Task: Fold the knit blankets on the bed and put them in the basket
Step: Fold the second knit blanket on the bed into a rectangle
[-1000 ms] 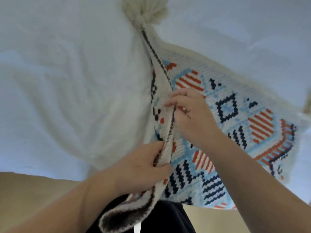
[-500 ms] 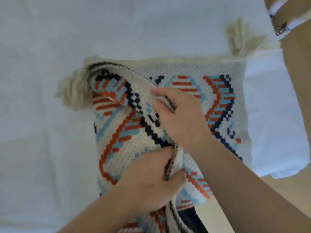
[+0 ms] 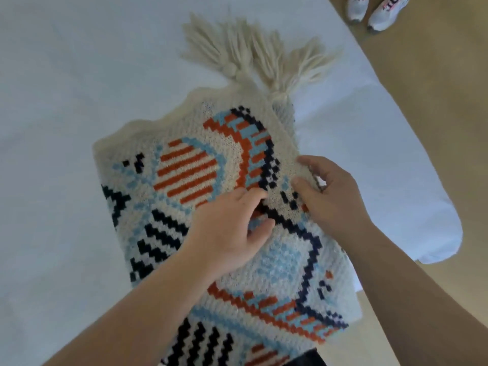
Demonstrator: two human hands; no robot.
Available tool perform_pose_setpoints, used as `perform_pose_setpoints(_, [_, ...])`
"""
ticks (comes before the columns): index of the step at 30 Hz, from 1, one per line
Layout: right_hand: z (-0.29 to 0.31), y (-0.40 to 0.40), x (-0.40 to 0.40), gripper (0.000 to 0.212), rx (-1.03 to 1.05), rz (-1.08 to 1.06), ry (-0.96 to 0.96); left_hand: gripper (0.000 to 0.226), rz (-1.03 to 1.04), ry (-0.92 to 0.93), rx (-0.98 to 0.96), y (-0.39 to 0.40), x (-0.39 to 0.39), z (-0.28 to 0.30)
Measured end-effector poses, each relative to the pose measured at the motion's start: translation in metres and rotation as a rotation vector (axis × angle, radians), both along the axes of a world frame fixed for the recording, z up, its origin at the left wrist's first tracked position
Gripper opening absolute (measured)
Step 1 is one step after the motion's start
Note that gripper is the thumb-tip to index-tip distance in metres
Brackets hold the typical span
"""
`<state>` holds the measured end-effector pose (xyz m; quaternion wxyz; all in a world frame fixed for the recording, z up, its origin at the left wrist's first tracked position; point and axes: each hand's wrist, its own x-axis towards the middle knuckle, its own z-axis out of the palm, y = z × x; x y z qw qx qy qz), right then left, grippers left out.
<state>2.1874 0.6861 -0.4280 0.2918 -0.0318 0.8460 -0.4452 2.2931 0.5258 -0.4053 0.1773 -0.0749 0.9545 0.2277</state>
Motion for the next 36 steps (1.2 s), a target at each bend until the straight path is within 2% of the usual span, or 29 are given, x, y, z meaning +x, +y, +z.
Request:
perform_pose_setpoints(2, [-0.006,-0.005,-0.001,0.039,0.010,0.030,-0.001,0.059,-0.059,0.081,-0.088,-0.009,-0.014,-0.015])
perform_pose_setpoints(5, [-0.014,-0.011,-0.002,0.037,0.030,0.004,0.012,0.064,-0.126,0.101,-0.164,-0.006,-0.035,-0.033])
perform_pose_setpoints(10, [-0.015,-0.002,-0.004,0.031,0.007,-0.141,-0.003,0.070,-0.148,0.105,-0.124,-0.009,-0.060,-0.048])
perform_pose_setpoints(13, [-0.009,0.010,0.003,0.020,0.032,-0.203,0.050,0.070,-0.228,0.064,-0.111,-0.003,-0.069,-0.050])
perform_pose_setpoints(16, [-0.005,0.020,0.007,0.014,0.066,-0.235,-0.030,0.067,-0.312,0.057,-0.102,0.007,-0.074,-0.051])
perform_pose_setpoints(18, [0.000,0.017,-0.004,0.010,0.119,-0.188,-0.100,0.066,-0.296,0.077,-0.092,0.005,-0.072,-0.055])
perform_pose_setpoints(19, [0.002,0.010,-0.015,0.016,0.149,-0.143,-0.100,0.067,-0.271,0.095,-0.088,0.003,-0.071,-0.056])
perform_pose_setpoints(22, [-0.001,-0.030,-0.055,0.036,0.169,-0.021,0.008,0.072,-0.228,0.123,-0.092,-0.001,-0.070,-0.059])
perform_pose_setpoints(25, [-0.010,-0.074,-0.083,0.035,0.144,0.087,0.059,0.075,-0.176,0.167,-0.153,-0.004,-0.073,-0.057])
perform_pose_setpoints(28, [-0.017,-0.079,-0.090,0.020,0.055,0.040,0.106,0.079,-0.199,0.184,-0.209,-0.013,-0.076,-0.054])
perform_pose_setpoints(33, [-0.020,-0.044,-0.094,0.016,-0.114,-0.284,0.216,0.090,-0.226,0.202,-0.202,-0.013,-0.083,-0.053])
perform_pose_setpoints(36, [-0.036,-0.034,-0.087,0.022,0.015,-0.117,0.099,0.092,-0.268,0.109,-0.265,-0.013,-0.086,-0.061])
